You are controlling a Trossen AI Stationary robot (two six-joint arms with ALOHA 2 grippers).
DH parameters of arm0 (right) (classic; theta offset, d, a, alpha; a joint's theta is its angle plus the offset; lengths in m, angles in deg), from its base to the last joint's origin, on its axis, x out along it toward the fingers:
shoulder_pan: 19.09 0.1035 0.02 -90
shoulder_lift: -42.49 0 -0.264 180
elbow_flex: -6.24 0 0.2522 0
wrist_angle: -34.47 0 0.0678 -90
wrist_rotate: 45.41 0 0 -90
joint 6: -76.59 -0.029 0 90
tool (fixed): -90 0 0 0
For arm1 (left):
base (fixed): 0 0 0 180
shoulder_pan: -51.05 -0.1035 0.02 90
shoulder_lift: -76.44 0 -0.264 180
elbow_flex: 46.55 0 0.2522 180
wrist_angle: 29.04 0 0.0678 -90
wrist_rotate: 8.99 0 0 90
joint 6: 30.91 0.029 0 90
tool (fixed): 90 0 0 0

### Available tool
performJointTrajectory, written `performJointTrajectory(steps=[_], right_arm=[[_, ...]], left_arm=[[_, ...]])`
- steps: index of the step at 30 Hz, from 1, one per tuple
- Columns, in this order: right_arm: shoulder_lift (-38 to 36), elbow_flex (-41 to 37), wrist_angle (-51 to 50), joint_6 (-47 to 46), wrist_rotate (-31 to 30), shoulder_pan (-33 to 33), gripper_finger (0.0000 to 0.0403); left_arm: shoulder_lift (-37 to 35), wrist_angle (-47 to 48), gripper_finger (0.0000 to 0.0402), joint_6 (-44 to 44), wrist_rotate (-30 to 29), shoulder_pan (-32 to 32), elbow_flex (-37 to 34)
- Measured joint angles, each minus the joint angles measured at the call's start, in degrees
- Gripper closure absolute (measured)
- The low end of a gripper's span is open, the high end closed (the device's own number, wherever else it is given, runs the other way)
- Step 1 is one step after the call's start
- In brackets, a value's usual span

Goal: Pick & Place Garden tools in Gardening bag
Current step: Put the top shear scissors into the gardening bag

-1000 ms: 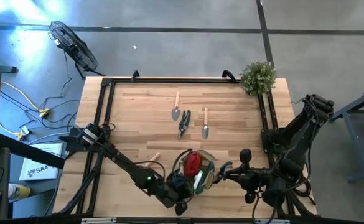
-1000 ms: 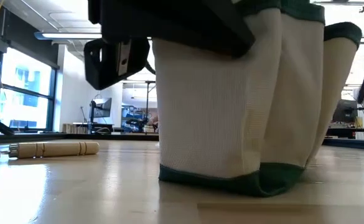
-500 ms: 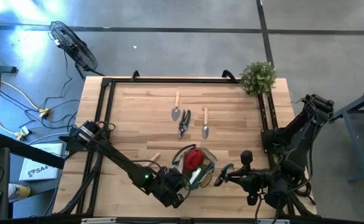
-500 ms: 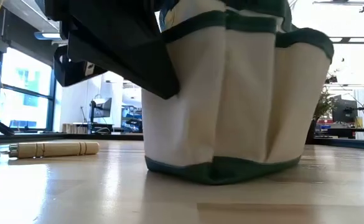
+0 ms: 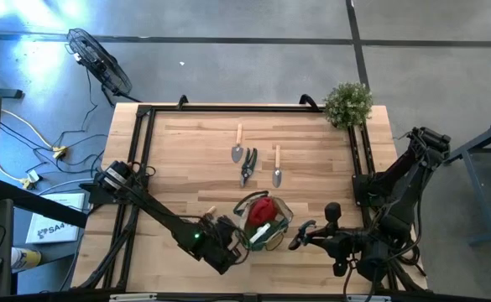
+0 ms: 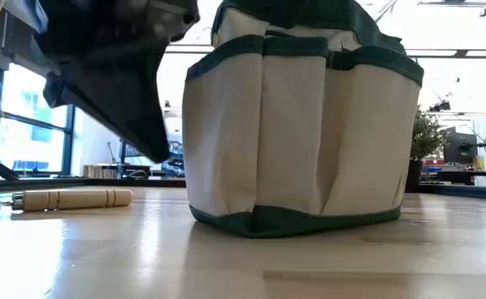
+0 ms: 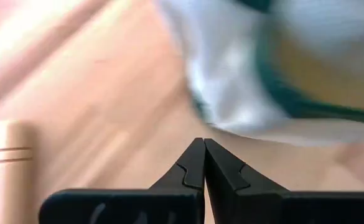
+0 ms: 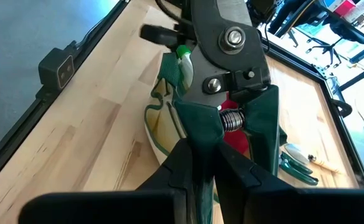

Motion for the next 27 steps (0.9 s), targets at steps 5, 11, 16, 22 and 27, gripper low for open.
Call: performJointTrajectory(steps=[5,11,16,22,27], right_arm=[[0.00,0.00,-0.46,-0.06,0.00,0.00,0.0373],[0.00,-0.02,-2.82,-2.52,0.00,0.00,0.0373],[0.00,-0.02,-3.76,-3.21,0.10,0.02,0.0373],[0.00,-0.02,-3.80,-2.97,-0.02,0.26,0.0373],[0.00,-0.02,-3.78,-3.21,-0.01,0.26,0.0373]], left_arm=[[-0.13,6.88,0.0402,-4.41,-1.03,-0.04,0.00],[-3.21,5.54,0.0402,-4.70,0.19,2.10,1.25],[-4.34,1.86,0.0402,-3.85,4.35,6.51,8.12],[-3.94,-16.64,0.0402,3.22,-2.77,10.09,10.12],[-1.57,-26.20,0.0402,9.02,-4.87,8.84,10.15]])
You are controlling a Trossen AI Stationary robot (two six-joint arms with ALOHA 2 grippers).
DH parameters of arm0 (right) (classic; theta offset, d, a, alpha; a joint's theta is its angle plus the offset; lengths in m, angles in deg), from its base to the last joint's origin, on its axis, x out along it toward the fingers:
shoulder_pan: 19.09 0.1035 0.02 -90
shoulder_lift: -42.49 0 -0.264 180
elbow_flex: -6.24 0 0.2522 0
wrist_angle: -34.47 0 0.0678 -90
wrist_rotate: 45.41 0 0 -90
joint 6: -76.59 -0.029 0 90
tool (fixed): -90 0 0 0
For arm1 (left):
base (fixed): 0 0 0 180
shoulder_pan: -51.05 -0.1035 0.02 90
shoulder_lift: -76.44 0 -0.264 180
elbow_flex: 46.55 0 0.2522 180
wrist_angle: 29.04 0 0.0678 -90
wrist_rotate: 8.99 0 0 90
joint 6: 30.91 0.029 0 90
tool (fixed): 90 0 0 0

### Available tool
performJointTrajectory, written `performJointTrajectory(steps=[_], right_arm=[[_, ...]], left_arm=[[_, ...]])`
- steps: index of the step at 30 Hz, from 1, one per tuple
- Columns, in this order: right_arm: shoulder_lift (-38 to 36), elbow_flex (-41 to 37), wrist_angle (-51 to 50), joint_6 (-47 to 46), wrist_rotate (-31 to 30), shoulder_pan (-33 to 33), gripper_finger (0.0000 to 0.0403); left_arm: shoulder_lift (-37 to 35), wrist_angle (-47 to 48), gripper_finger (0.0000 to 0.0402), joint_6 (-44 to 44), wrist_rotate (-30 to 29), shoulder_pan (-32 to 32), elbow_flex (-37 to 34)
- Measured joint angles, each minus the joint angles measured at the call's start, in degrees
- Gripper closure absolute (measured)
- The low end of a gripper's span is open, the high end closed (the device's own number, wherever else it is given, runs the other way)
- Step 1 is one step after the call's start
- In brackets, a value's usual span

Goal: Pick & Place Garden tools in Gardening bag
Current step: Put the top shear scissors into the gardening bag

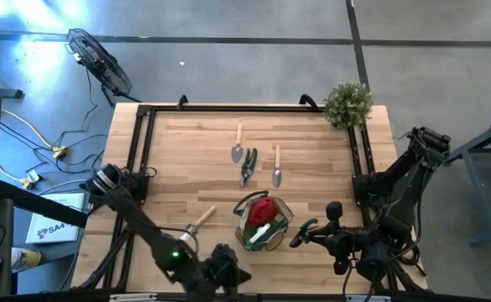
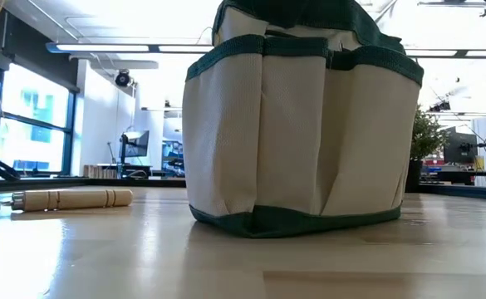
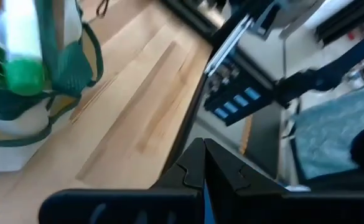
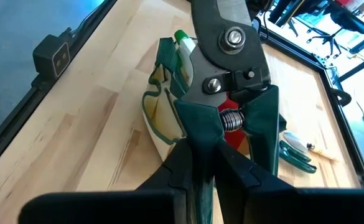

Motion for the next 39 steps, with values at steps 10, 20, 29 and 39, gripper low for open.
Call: performJointTrajectory(steps=[10,20,29,39], right_arm=[[0.00,0.00,-0.33,0.26,0.27,0.00,0.0373],[0.00,0.00,-0.63,0.39,0.96,0.00,0.0373],[0.00,0.00,-0.61,0.26,1.06,0.00,0.0373],[0.00,0.00,-0.61,0.24,1.06,0.00,0.0373]], left_arm=[[7.02,-3.68,0.0402,0.67,13.62,-8.42,-0.11],[7.27,8.38,0.0402,-4.87,14.06,-8.04,-0.10],[7.28,16.93,0.0402,-9.97,8.99,-8.15,-0.12],[7.28,12.11,0.0402,-11.91,4.60,-8.08,-0.10]])
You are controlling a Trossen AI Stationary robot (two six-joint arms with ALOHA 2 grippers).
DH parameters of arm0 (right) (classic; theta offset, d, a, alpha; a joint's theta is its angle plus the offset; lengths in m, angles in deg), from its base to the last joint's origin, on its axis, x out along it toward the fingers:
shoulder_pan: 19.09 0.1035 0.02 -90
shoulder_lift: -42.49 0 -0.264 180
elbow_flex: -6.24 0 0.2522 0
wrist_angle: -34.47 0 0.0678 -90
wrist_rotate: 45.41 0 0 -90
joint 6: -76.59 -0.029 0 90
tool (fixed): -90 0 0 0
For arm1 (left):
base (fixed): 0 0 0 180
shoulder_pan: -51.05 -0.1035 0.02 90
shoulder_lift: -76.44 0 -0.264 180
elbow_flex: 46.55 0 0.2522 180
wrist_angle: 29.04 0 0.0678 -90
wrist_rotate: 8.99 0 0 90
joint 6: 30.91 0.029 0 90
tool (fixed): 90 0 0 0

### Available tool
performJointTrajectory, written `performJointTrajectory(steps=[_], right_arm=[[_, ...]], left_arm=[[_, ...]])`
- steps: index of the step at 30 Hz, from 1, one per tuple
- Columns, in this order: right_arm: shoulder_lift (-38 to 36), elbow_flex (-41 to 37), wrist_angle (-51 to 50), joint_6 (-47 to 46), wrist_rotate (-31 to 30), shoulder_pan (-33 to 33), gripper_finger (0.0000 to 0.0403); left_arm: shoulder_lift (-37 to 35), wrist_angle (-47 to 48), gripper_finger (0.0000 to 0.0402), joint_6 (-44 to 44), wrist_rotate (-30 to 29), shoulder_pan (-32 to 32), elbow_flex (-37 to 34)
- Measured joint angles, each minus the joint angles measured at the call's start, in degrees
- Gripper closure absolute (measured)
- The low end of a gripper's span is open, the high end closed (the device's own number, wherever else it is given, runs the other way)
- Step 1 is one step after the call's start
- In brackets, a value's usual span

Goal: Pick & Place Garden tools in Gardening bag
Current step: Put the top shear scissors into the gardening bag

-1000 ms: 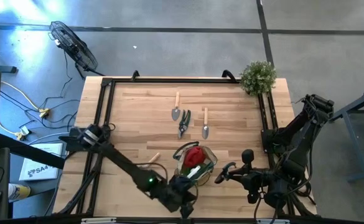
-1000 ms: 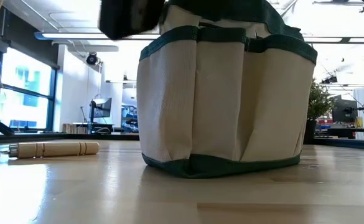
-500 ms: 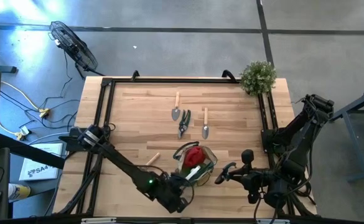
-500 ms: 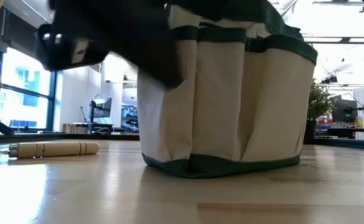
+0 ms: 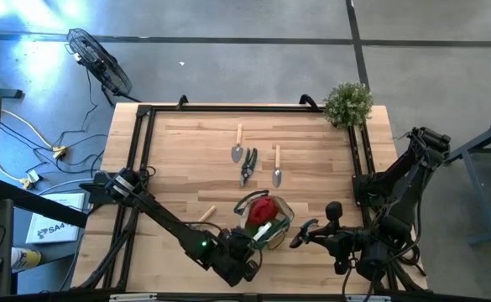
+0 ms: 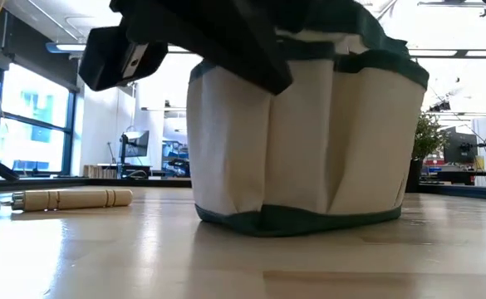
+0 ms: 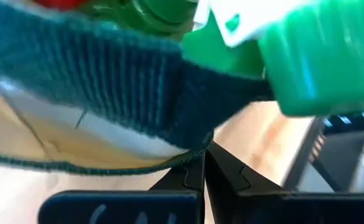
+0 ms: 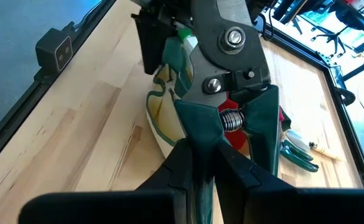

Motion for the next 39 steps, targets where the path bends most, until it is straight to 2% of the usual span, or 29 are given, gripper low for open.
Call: performJointTrajectory(steps=[3,9,15,20,24,30,39], right_arm=[[0.00,0.00,0.01,-0.52,0.33,0.00,0.0373],[0.00,0.00,-0.25,-0.83,0.31,0.72,0.0373],[0.00,0.00,-0.26,-0.95,0.04,1.62,0.0373],[0.00,0.00,-0.34,-1.48,0.15,1.62,0.0373],[0.00,0.00,-1.54,-2.83,0.35,1.62,0.0373],[0.01,0.00,-10.25,-7.09,-1.19,1.63,0.0373],[1.74,0.00,-17.29,-5.03,-7.71,0.49,0.0373]], left_arm=[[0.00,2.69,0.0402,-2.37,-2.44,-0.02,0.00],[0.00,10.80,0.0402,-7.46,-3.19,-0.04,0.00],[-0.27,22.31,0.0402,-13.00,-10.06,-0.73,0.00],[-0.51,30.03,0.0402,-14.68,-10.04,-3.37,0.00],[-0.63,30.67,0.0402,-14.36,-8.24,-4.68,0.00],[-2.57,29.46,0.0402,-13.12,-7.99,-2.73,0.00],[-8.49,26.79,0.0402,-13.15,-15.30,4.93,0.00]])
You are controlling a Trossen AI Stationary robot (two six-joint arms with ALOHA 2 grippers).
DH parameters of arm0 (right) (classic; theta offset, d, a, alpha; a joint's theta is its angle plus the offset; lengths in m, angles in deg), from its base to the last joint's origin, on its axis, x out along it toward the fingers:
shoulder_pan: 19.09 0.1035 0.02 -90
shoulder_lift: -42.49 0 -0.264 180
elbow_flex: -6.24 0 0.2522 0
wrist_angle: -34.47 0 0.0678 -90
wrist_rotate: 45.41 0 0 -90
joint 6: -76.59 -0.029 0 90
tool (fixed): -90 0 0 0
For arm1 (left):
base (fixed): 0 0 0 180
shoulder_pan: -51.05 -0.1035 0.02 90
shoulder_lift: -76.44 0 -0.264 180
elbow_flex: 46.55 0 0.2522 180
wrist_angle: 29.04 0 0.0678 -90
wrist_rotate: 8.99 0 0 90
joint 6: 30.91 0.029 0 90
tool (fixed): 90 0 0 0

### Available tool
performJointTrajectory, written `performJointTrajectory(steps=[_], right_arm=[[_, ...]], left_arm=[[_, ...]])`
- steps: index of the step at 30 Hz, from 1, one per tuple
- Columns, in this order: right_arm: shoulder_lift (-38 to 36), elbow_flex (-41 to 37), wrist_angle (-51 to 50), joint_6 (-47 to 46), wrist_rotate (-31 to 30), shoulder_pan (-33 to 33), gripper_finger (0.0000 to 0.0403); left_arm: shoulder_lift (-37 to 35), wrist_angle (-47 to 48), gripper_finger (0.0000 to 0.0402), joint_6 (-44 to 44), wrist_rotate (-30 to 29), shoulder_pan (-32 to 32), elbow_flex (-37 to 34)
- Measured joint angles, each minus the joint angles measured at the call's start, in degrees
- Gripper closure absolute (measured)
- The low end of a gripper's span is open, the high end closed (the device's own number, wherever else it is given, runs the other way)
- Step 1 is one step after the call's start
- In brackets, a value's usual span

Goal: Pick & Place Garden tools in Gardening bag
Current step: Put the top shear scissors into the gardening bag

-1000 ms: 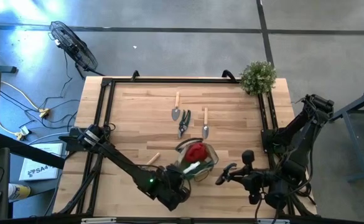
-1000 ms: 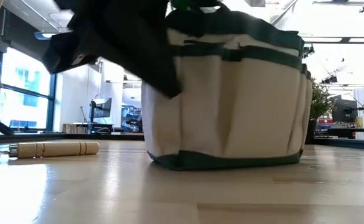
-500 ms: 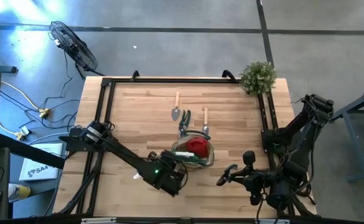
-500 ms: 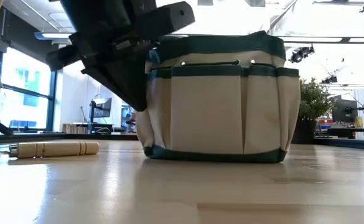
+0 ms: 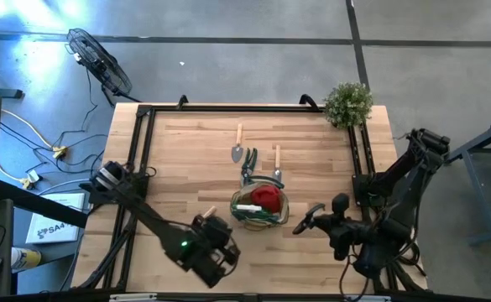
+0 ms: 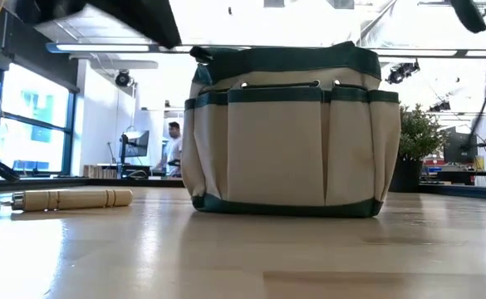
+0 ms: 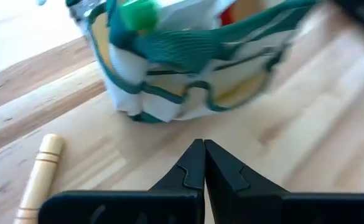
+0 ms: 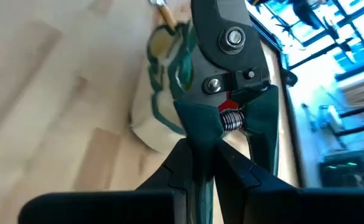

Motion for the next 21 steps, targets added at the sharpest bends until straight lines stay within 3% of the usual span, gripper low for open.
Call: performJointTrajectory(steps=[8,21], right_arm=[[7.12,0.00,-2.50,12.03,-5.80,-2.42,0.0373],[10.89,3.30,-2.79,41.07,-17.38,-2.76,0.0373]], left_arm=[[-1.34,-0.85,0.0402,-0.06,-6.01,5.53,0.00],[-1.26,-1.31,0.0402,-0.07,-5.43,5.95,0.00]])
